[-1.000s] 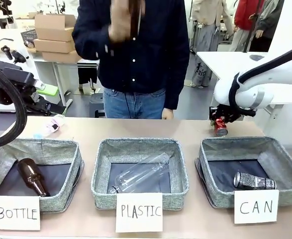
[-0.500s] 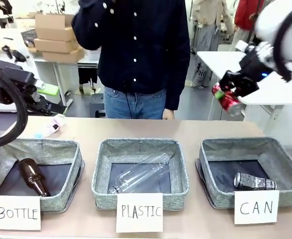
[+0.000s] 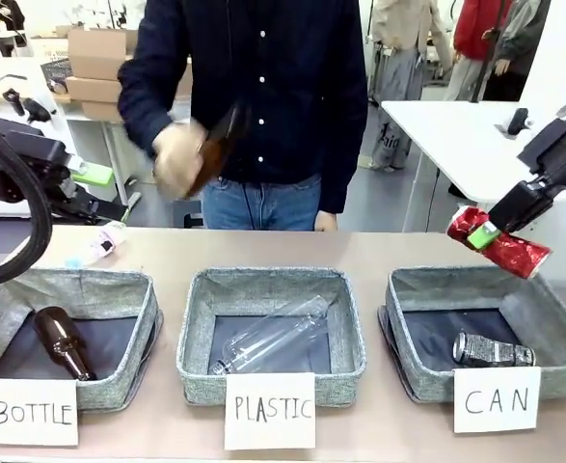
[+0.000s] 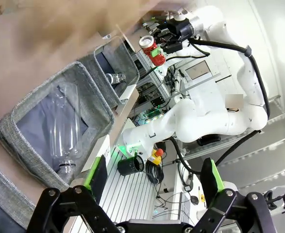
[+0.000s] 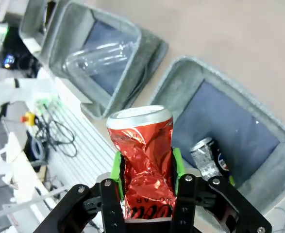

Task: Sort the can waste into the basket.
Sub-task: Pick up the can waste from the table and place it in the right Fabric basket.

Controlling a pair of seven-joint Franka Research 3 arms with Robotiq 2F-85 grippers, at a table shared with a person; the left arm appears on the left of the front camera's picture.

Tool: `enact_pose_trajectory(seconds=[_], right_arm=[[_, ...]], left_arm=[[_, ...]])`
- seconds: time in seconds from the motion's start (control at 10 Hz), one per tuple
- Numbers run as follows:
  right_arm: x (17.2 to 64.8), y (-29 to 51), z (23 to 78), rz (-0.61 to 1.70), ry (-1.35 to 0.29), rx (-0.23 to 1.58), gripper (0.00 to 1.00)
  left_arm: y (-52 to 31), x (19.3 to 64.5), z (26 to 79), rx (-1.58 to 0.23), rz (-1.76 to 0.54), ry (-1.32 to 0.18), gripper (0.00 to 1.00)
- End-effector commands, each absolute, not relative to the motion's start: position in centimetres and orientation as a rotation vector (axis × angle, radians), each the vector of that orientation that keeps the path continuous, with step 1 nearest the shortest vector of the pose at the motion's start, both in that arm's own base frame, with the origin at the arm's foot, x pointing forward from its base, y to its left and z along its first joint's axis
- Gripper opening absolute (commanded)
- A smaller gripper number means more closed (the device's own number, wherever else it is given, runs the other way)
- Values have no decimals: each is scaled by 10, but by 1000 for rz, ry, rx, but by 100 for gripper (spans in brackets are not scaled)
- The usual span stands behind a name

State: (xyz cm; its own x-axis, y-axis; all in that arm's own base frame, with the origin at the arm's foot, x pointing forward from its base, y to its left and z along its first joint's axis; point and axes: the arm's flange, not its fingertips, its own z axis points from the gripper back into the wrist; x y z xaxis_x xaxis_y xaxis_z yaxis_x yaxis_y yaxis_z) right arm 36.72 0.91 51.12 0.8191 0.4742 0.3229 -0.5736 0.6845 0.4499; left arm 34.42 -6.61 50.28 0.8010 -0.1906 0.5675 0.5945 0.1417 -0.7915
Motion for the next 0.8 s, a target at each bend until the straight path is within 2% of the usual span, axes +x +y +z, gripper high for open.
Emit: enact_pose_trajectory(seconds=[0.0, 0.2, 0.3, 0.7], right_arm=[[378, 7, 512, 614, -206, 574, 0], [381, 8, 513, 615, -201, 562, 0], [382, 9, 512, 621, -193, 542, 99], [381, 9, 510, 620, -187, 541, 100]], left_arm=[[-63, 344, 504, -1312, -602, -372, 100], [-63, 344, 504, -1312, -602, -372, 100], [-63, 344, 504, -1312, -602, -372, 100], [-63, 344, 504, -1312, -602, -372, 100]])
